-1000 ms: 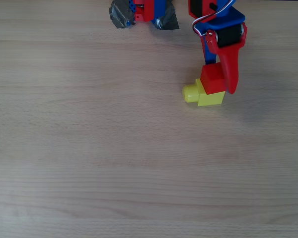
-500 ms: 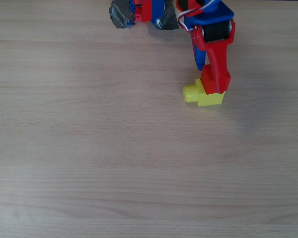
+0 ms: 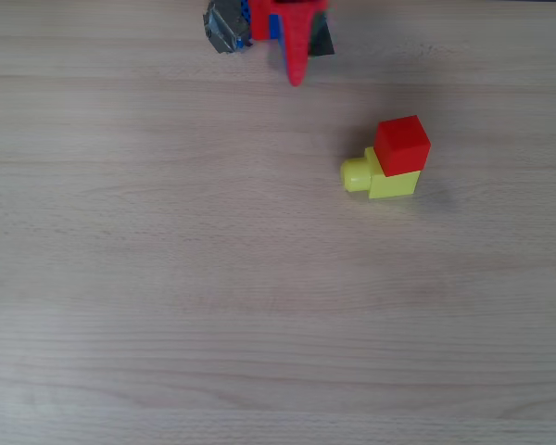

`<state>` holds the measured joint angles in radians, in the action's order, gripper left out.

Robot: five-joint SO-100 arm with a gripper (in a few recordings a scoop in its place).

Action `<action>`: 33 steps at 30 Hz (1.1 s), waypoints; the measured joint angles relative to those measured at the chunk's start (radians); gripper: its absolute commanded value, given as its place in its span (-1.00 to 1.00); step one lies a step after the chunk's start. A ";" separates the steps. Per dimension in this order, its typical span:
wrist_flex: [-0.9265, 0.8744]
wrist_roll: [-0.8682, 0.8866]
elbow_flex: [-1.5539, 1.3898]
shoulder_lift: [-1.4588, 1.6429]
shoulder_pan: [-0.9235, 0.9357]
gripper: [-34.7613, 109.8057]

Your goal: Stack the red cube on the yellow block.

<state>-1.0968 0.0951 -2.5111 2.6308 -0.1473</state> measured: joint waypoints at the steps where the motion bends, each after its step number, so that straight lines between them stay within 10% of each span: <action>1: 0.000 -0.008 -0.044 0.064 0.012 -0.52; 33: -0.086 -0.126 -0.500 0.658 0.141 -0.52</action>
<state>-1.1827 -0.0307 -3.0112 3.2889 -0.0061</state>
